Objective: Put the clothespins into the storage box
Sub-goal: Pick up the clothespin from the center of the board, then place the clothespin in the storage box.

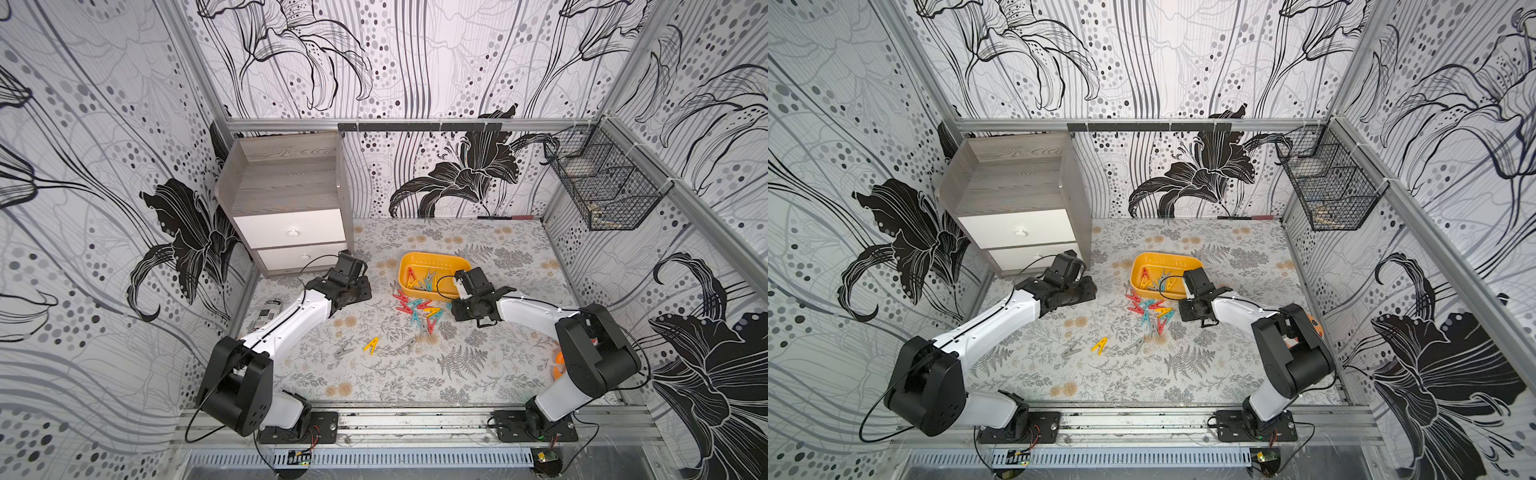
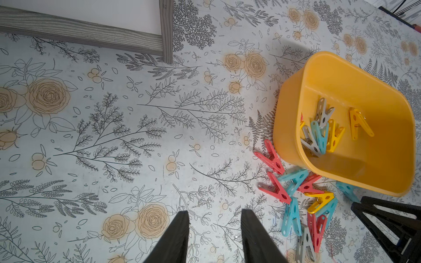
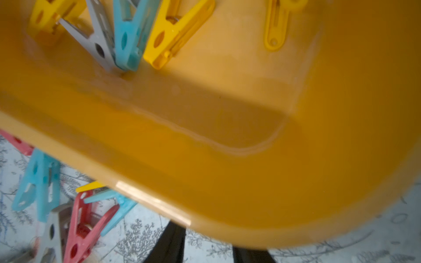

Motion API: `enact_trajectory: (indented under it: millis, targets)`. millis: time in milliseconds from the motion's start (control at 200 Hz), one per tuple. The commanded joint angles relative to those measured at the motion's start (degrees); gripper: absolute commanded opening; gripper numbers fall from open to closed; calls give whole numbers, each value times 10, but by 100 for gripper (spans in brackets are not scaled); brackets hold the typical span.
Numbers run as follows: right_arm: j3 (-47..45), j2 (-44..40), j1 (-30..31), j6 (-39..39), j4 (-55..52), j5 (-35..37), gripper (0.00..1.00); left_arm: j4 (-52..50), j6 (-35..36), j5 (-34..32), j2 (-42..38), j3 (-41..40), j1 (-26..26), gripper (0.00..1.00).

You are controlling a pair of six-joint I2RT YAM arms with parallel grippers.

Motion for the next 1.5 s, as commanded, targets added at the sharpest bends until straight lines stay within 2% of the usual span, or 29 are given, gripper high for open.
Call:
enact_trajectory:
  millis: [0,486,586,801,1016,1217,1312,1497]
  targets:
    - [8,7,5,-3,9,0,36,-4,11,-18,-15,5,-1,43]
    - [-22,13,36,-3,40,-7,18,-7,10,-19,-14,8,-1,43]
    - [-27,3,40,-1,40,-2,12,-9,9,-19,-13,12,-1,43]
    - [-33,-31,41,1,17,0,6,-7,7,-17,-10,14,-1,43]
    - [-36,-120,42,1,-38,-9,5,-9,7,-18,-10,17,-1,43]
    - [8,-208,41,-10,-81,4,5,-9,7,-17,-9,20,0,43]
    - [54,-183,35,-36,-85,10,5,-10,7,-17,-8,24,-1,43]
    - [120,-60,9,-61,-56,7,5,-10,3,-16,-18,20,-1,43]
